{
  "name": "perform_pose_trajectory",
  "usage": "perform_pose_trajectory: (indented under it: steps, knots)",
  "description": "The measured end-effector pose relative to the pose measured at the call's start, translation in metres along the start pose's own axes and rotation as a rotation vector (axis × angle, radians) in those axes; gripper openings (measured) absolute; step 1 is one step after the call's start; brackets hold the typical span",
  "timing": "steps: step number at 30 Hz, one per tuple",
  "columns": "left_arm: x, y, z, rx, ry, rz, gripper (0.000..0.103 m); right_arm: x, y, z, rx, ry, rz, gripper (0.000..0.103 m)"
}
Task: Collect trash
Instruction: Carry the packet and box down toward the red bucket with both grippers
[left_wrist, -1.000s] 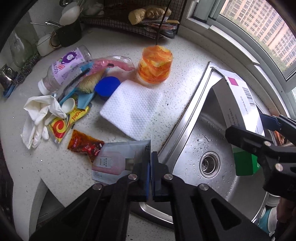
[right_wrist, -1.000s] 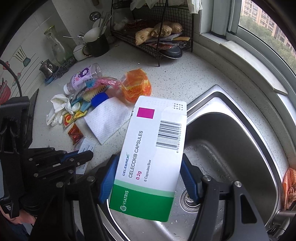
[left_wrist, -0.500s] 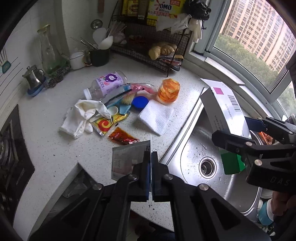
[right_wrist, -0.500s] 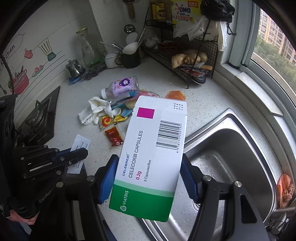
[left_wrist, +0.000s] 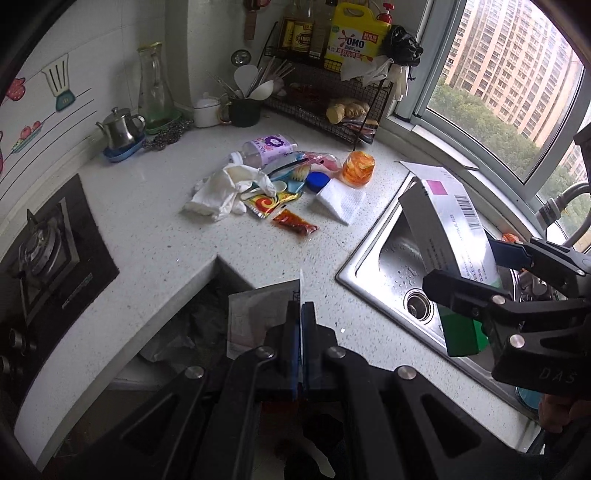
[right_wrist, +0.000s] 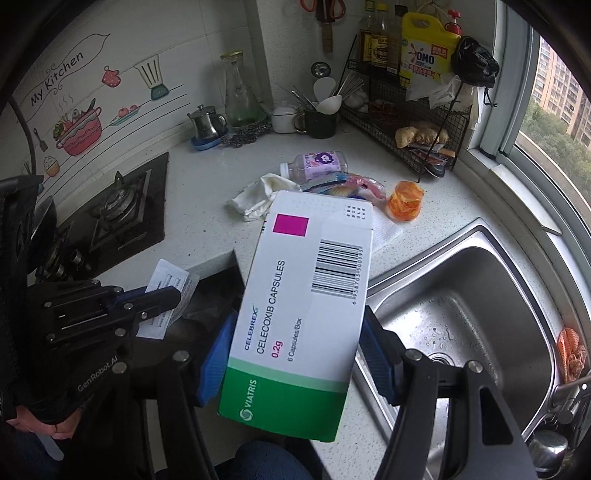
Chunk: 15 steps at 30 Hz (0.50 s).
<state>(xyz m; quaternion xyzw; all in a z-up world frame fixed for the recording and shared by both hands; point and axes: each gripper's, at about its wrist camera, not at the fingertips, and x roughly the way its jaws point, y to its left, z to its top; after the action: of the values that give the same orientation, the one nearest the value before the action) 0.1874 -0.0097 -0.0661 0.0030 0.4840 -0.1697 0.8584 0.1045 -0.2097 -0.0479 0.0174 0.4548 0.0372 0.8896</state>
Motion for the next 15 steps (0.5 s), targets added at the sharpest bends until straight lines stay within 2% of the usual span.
perform_pose_trajectory:
  steps: [8,15]
  knots:
    - [-0.020,0.025,-0.063,-0.035,0.057,0.022,0.001,0.008,0.049,-0.041,-0.024,0.041,0.025,0.063]
    - [-0.015,0.046,-0.111,-0.084,0.134,0.035,0.001,0.035,0.074,-0.068,-0.054,0.092,0.032,0.063]
